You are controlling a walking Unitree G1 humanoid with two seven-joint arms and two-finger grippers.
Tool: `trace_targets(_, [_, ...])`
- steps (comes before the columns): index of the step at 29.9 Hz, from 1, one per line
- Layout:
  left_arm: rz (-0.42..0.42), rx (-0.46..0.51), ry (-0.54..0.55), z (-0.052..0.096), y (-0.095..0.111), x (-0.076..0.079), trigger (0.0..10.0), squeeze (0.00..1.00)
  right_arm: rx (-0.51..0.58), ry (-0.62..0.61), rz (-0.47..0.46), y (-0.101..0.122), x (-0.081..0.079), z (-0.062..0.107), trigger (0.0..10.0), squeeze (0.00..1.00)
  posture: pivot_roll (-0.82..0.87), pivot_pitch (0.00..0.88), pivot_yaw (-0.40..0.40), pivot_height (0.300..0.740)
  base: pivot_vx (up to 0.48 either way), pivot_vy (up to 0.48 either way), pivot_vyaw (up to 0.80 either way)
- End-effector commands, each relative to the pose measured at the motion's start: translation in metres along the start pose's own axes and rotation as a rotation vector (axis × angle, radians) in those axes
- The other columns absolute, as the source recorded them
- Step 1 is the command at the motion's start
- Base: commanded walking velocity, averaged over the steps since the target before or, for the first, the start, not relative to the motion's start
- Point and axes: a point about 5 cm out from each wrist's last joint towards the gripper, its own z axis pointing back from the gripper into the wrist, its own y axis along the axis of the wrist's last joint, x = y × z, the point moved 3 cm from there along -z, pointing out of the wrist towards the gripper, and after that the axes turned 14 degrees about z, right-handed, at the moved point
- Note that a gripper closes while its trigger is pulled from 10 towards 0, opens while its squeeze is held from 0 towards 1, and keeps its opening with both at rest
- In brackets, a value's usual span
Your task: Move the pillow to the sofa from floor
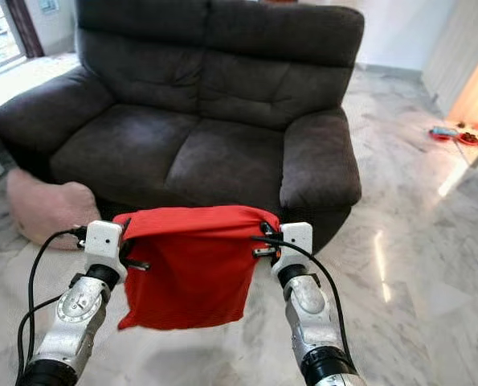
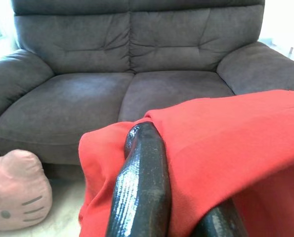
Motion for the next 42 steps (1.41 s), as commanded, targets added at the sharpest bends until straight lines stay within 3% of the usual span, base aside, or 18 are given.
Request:
trace_targets(1, [-0.028, 0.101, 0.005, -0.004, 0.026, -0.004, 10.0, 0.0, 0.074, -0.07, 0.003, 0.018, 0.017, -0.003, 10.0, 0.0, 0.13, 0.0, -0.126, 0.74, 0.0, 0.0, 0.0])
trace_targets(18, [-0.024, 0.105, 0.013, 0.001, 0.028, -0.004, 10.0, 0.0, 0.089, -0.073, -0.014, 0.024, 0.016, -0.004, 10.0, 0.0, 0.13, 0.0, -0.131, 0.74, 0.188, 0.0, -0.14])
trace_targets(42, [-0.012, 0.109, 0.011, 0.0, 0.031, -0.003, 10.0, 0.0, 0.116, -0.065, -0.007, 0.032, 0.013, -0.005, 10.0, 0.0, 0.13, 0.0, -0.131, 0.74, 0.439, 0.0, -0.03])
